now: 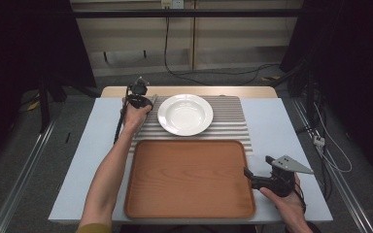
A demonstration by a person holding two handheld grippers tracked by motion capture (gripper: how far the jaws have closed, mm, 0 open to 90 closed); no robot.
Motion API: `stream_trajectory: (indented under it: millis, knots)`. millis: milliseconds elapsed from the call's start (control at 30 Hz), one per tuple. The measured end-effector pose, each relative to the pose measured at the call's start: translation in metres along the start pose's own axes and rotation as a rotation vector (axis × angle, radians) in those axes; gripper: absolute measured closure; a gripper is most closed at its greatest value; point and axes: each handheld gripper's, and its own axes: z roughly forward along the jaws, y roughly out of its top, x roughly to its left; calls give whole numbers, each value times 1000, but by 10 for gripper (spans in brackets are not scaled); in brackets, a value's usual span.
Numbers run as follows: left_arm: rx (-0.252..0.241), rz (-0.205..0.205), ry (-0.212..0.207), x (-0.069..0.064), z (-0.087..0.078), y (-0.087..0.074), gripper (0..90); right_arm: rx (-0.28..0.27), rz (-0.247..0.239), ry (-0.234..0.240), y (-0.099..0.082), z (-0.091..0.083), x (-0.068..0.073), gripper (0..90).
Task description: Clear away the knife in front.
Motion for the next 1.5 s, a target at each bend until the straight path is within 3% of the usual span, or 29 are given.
stream_trajectory:
  millis: [367,467,733,1067,1167,1333,1500]
  knots:
    - [-37,21,-10,0,-30,-6,802,-4,-5,-1,0,-1,1,59]
    - [-53,9,-27,-1,-36,-8,802,-6,-7,-2,0,-1,2,59]
    - [-60,71,-23,-7,-59,-15,802,-5,-15,3,1,-1,3,59]
    - [-86,132,-56,-23,-77,-25,801,-4,-13,3,1,-1,3,59]
    - [-96,124,-75,-26,-80,-32,801,-3,-16,4,1,-1,3,60]
    - [-94,155,-103,-32,-87,-40,801,-2,-19,6,1,0,4,61]
    - [-97,162,-90,-39,-96,-49,801,-2,-19,5,1,0,4,61]
